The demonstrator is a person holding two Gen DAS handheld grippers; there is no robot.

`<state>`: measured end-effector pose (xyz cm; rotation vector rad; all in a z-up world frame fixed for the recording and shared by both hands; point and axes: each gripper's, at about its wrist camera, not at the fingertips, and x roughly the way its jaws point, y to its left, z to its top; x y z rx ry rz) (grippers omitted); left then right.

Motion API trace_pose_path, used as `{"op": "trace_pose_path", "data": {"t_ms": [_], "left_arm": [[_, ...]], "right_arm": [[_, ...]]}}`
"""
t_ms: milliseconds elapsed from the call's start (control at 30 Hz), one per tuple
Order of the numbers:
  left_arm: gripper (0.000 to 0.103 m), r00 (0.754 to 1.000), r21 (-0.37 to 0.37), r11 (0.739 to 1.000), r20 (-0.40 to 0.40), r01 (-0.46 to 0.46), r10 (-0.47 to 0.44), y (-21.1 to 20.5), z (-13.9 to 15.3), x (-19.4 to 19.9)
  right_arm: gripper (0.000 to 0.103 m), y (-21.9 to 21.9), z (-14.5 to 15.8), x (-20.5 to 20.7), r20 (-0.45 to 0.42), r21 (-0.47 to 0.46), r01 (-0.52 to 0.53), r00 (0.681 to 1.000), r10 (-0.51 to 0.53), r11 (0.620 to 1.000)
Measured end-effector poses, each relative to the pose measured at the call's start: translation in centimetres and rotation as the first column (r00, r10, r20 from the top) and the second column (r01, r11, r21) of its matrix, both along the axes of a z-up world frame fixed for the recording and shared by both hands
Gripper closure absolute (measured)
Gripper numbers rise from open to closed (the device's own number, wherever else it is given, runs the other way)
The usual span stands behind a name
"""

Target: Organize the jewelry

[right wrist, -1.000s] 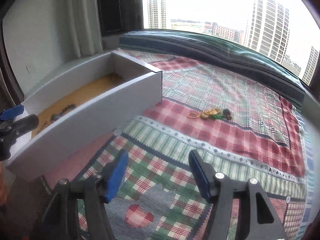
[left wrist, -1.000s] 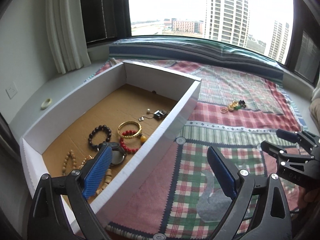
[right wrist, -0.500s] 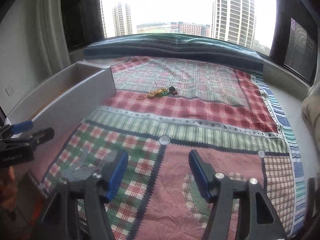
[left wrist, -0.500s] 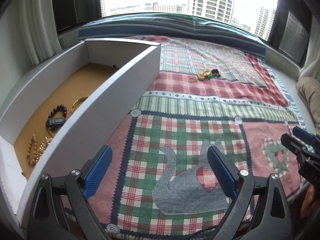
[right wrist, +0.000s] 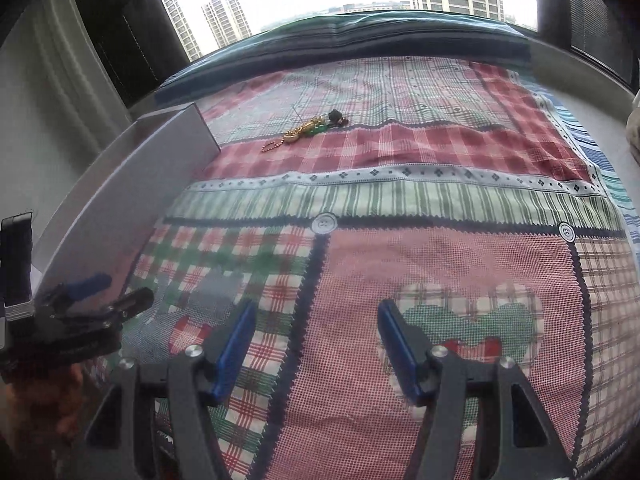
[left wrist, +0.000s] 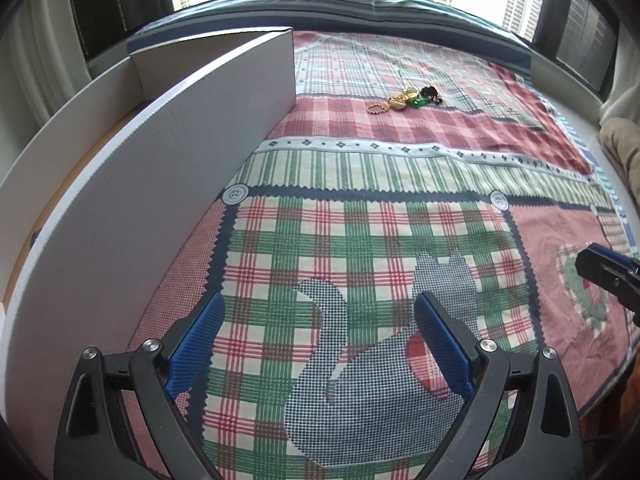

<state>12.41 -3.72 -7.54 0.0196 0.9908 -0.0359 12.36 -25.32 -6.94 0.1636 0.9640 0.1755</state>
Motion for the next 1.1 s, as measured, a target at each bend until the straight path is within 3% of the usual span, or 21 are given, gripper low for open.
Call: {"op": "trace_pose_path", "data": {"t_ms": [167, 367, 433, 500, 633, 867, 967, 1000, 1033, 1100], "left_arm": [[0.007, 1.0, -0.013, 1.0, -0.017, 0.012, -0.012, 0.1, -0.9, 0.9], [0.007, 0.998, -0.028, 0.998, -0.006, 0.059, -0.059, -0.5, -1.2, 2.5], [0.007, 0.996, -0.057, 0.995, 0.015, 0.083, -0.082, -0.8, -0.8, 3.7], [0.007, 0.99, -0.134, 0.981, 0.048, 0.14, -0.134, -1.4, -0.4, 5.2], [0.007, 0.97, -0.193, 0.95, 0.068, 0.244, -0.235, -3.9, 0.0, 10.6], [0.012, 0.98, -0.197, 0.961, 0.091, 0.193, -0.178, -7.4, -0.7, 22.8], [0.03, 0.978, -0.179, 0.963, 0.083, 0.203, -0.191, -8.7, -1.9, 25.1], [0.049, 0.975, -0.183, 0.959, 0.081, 0.217, -0.205, -9.0, -2.3, 25.4], [0.078, 0.973, -0.187, 0.955, 0.079, 0.229, -0.218, -9.0, -2.6, 25.4], [0.085, 0.973, -0.199, 0.954, 0.113, 0.223, -0.204, -8.3, -2.6, 24.7]], "right_arm": [[0.041, -0.5, -0.3, 1.9, -0.013, 0.078, -0.006, 1.0, 0.007, 0.997], [0.062, 0.5, 0.3, 5.9, -0.009, 0.072, -0.064, 0.998, 0.065, 0.995], [0.064, 0.4, 0.7, 7.0, 0.001, 0.076, -0.054, 0.999, 0.054, 0.996], [0.064, 0.4, 1.0, 7.2, 0.018, 0.093, -0.048, 0.999, 0.047, 0.995], [0.064, 0.6, 0.0, 5.6, 0.017, 0.142, -0.04, 0.999, 0.038, 0.989], [0.064, -1.2, -2.2, 0.5, -0.04, 0.138, 0.019, 0.999, -0.014, 0.99], [0.064, -2.3, -2.5, -1.4, -0.053, 0.111, 0.04, 0.998, -0.035, 0.993], [0.064, -2.6, -2.7, -1.9, -0.058, 0.105, 0.045, 0.998, -0.039, 0.993], [0.064, -2.8, -2.9, -2.3, -0.065, 0.099, 0.05, 0.997, -0.043, 0.994], [0.064, -3.2, -3.4, -2.9, -0.078, 0.091, 0.054, 0.996, -0.047, 0.994]]}}
